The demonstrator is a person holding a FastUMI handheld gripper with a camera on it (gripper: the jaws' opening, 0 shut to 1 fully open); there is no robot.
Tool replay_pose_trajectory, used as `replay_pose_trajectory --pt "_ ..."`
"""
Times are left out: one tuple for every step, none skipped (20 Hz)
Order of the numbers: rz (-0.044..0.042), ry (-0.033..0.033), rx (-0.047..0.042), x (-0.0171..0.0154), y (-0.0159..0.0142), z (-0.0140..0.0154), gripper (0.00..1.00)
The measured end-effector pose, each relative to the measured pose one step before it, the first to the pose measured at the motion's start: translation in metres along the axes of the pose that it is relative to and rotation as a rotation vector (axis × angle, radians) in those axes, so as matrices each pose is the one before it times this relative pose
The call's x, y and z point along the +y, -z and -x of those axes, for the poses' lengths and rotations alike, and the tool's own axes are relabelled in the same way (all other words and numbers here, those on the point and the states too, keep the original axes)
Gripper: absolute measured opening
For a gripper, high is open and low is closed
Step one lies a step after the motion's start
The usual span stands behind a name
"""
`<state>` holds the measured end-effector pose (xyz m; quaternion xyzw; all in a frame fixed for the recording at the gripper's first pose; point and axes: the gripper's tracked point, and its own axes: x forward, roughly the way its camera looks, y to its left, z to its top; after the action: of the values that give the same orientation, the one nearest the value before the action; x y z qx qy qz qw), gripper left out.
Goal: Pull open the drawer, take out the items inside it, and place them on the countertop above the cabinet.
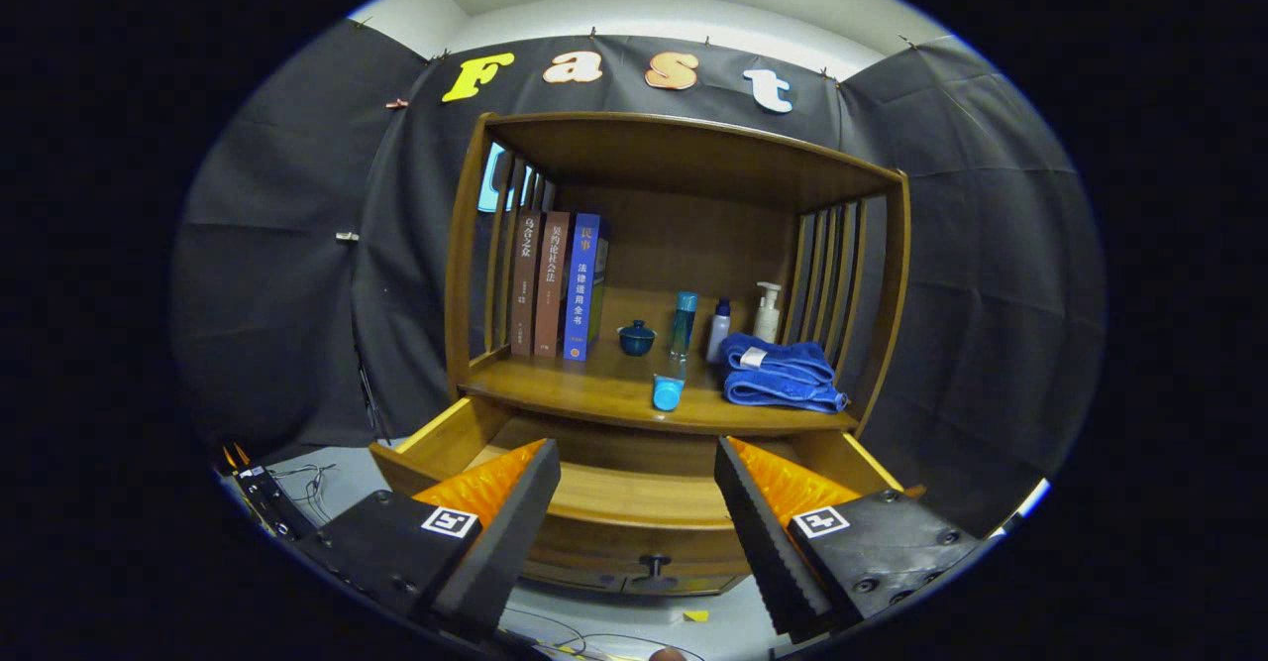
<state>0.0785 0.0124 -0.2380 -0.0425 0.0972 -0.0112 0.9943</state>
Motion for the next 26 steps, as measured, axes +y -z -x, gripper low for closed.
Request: replay_pose_trajectory --pt "-0.01682 0.00223 -0.00439 0.00138 0.00996 0.00559 1.00" --pt "-0.01723 0.00064 -0.00665 0.00151 0.01001 0.00550 1.00" --pt "-0.00814 0.00314 -0.01115 -0.00109 0.00949 0.00313 1.00" --pt "-0.00414 0.00254 -0.00921 -0.00268 0.00864 0.00419 1.00" --pt "-0.00213 -0.00018 -0.01377 -0.00208 0.00759 0.00350 1.00" --pt "-0.00475 0.00206 -0.01329 -0.00257 0.00537 0.00155 1.00" --pt "-0.00354 0.00489 -0.01364 -0.00433 0.00513 0.00004 1.00" --pt "-0.00470 0.00982 -0.00751 -0.00603 0.00489 -0.00027 1.00" --pt "-0.00920 0.01017 0.00051 -0.00528 0.00615 -0.00180 0.99" --pt "-0.01163 0.01257 0.00770 -0.00672 0.00692 -0.00259 0.99" --pt "-0.01260 0.00318 0.01033 -0.00439 0.00699 -0.00474 0.99" --pt "-0.00711 0.01067 0.01121 -0.00568 0.00696 -0.00456 0.99" --pt "-0.00264 0.00901 0.00258 -0.00545 0.00416 -0.00614 0.99" --pt "0.00521 0.00422 -0.00255 -0.00282 0.00323 -0.00615 0.99" --pt "0.00921 0.00079 0.00022 -0.00071 0.00397 -0.00584 1.00" --pt "0.01218 -0.00676 0.00333 0.00090 0.00471 -0.00502 1.00" --pt "0.01176 -0.00225 0.01008 0.00252 0.00621 -0.00178 1.00" --pt "0.00525 -0.00382 0.01183 0.00176 0.00569 -0.00421 1.00" --pt "-0.00173 -0.00321 0.01327 0.00017 0.00450 -0.00301 1.00" --pt "-0.00985 -0.00364 0.00877 0.00125 0.00373 -0.00374 1.00" --pt "-0.00907 -0.00647 0.00609 0.00260 0.00190 -0.00546 1.00" --pt "-0.00696 -0.00398 0.00688 0.00193 0.00238 -0.00441 1.00" --pt "-0.00476 -0.00715 0.00812 0.00118 0.00171 -0.00517 1.00" --pt "0.00927 0.01316 -0.00376 -0.00052 -0.00093 0.00032 1.00" --pt "0.00574 0.00026 -0.01741 -0.00140 -0.00267 -0.00246 1.00" --pt "0.00222 -0.00244 0.00168 -0.00109 0.00166 0.00076 1.00"
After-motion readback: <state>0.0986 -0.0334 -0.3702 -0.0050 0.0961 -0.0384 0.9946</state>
